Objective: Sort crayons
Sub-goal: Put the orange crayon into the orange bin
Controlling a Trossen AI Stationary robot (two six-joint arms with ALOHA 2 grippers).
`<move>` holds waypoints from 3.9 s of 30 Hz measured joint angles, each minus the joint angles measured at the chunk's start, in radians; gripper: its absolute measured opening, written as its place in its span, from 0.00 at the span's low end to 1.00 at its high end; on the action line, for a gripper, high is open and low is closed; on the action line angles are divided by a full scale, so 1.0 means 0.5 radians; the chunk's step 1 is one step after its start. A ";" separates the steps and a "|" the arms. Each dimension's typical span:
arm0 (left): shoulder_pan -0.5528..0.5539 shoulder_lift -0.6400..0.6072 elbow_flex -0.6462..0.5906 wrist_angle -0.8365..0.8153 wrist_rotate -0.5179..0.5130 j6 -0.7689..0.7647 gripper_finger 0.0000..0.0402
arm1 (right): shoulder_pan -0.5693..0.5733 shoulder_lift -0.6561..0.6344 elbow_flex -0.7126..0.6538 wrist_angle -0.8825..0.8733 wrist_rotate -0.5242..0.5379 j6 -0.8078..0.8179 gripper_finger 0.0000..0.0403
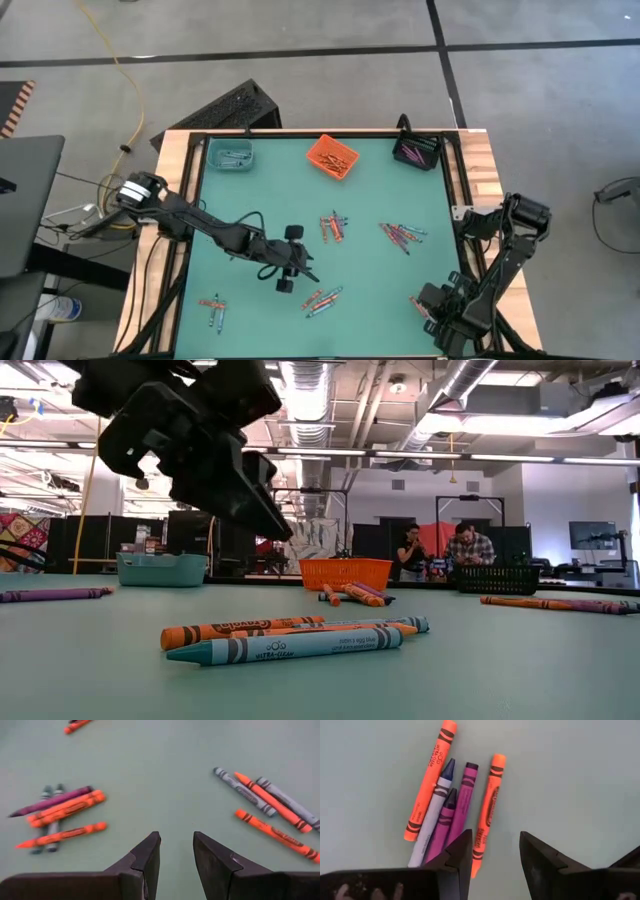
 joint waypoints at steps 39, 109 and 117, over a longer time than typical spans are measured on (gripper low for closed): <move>-0.146 0.034 0.001 0.239 -0.041 -0.025 0.27 | 0.023 -0.011 -0.242 0.348 0.098 0.070 0.08; -0.912 0.033 0.002 0.076 -0.890 -0.538 0.27 | -3.152 0.046 0.342 1.603 -0.293 -3.470 0.00; -0.913 0.033 0.002 0.000 -0.896 -0.758 0.27 | -3.186 0.290 0.557 1.524 -0.362 -3.545 0.00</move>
